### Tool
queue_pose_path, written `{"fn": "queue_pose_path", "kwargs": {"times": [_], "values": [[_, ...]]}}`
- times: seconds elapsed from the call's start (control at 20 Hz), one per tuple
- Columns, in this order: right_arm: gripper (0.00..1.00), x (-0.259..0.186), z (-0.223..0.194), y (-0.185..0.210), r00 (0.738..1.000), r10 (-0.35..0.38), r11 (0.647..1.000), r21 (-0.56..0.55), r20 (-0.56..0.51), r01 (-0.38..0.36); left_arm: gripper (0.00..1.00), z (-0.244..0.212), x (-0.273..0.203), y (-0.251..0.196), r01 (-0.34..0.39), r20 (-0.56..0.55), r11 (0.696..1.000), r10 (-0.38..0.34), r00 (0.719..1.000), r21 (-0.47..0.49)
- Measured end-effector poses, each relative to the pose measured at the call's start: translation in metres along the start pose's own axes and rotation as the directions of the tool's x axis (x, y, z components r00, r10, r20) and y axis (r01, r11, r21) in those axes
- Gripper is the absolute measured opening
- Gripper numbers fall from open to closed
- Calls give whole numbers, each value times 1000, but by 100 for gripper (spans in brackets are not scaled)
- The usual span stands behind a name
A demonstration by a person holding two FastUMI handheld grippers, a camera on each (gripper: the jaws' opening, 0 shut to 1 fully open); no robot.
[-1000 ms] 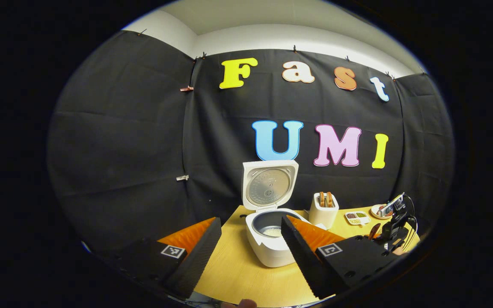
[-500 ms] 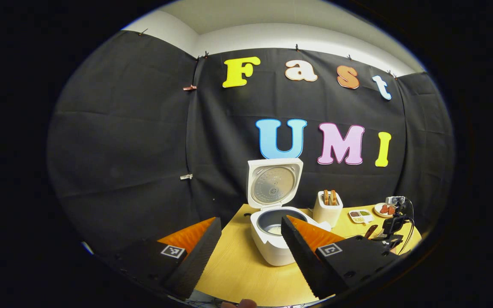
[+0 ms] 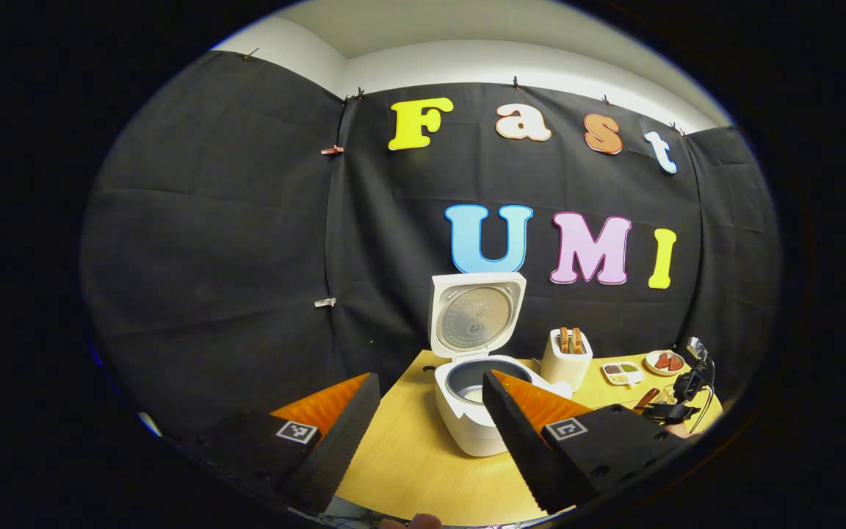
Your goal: Close the left gripper, press the button to open the rice cooker; take a wooden spoon from the chopstick holder with the right hand, scoop a spoonful of rice and pour it into the rice cooker, then put the wooden spoon back into the chopstick holder.
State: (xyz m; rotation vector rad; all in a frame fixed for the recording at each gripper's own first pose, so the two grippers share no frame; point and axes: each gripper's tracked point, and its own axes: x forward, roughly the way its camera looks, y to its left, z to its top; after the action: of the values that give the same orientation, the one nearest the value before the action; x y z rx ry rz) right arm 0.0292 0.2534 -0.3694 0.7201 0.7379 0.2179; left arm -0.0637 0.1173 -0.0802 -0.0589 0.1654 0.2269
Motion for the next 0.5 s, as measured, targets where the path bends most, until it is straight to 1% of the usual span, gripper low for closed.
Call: {"fn": "queue_pose_path", "kwargs": {"times": [0.2, 0.35, 0.5], "values": [[13, -7, 26, -7, 999, 7, 992, 128, 34, -11, 96, -2, -1, -5, 7, -4, 1000, -7, 1000, -10], [13, -15, 48, -15, 998, 3, 975, 220, 67, -18, 96, 0, -2, -4, 6, 3, 1000, -6, 1000, -1], [13, -23, 66, -24, 996, -8, 968, 250, 93, -16, 96, 0, -4, -8, 18, 5, 1000, -18, 1000, 0]]}}
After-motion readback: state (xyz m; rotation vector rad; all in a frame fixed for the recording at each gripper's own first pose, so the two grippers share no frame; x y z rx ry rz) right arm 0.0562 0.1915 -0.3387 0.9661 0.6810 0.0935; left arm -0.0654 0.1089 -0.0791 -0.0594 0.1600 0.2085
